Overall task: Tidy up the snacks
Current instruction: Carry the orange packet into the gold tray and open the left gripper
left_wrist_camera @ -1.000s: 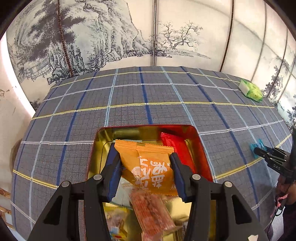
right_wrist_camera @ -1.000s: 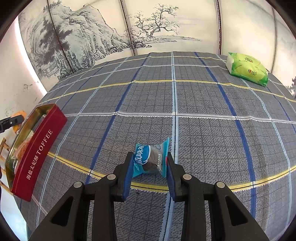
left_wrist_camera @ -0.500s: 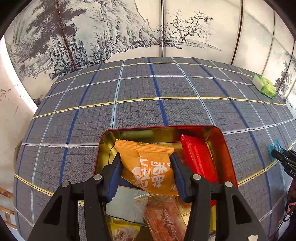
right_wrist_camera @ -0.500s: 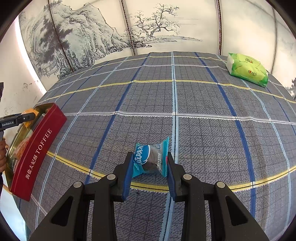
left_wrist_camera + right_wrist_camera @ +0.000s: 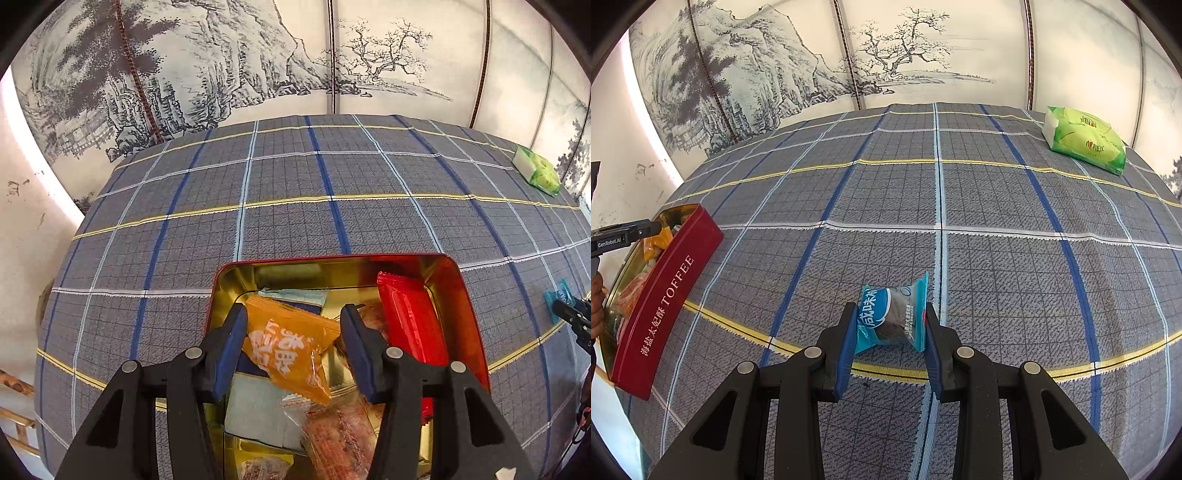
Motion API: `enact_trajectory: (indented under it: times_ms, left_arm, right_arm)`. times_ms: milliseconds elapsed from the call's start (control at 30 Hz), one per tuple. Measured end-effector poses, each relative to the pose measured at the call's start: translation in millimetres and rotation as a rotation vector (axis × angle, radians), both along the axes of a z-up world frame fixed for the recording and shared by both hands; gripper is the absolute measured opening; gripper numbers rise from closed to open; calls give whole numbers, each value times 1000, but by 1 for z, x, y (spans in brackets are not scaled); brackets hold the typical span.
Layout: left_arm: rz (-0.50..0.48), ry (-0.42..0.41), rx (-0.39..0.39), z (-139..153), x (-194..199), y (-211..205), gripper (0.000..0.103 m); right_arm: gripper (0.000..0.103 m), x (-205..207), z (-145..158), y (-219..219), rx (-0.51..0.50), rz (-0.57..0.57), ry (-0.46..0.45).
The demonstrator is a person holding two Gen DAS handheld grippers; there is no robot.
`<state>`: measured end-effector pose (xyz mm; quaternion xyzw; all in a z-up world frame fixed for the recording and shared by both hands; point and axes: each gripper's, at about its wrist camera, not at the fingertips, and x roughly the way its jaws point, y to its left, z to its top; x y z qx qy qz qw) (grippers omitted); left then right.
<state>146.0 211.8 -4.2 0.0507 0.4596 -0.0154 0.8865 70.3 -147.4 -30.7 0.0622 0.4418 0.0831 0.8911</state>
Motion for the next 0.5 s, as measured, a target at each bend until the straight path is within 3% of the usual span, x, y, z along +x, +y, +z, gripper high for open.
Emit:
enact_trajectory:
  times_ms: [200, 367, 500]
  left_arm:
    - [17, -25, 6, 8, -8, 0, 57]
    - [44, -91, 10, 27, -30, -2, 72]
    - [72, -152, 1, 44, -60, -4, 79]
  right_arm:
    - [34, 0, 1, 0, -1, 0, 0]
    - [34, 0, 1, 0, -4, 1, 1]
    - [34, 0, 1, 0, -8, 2, 1]
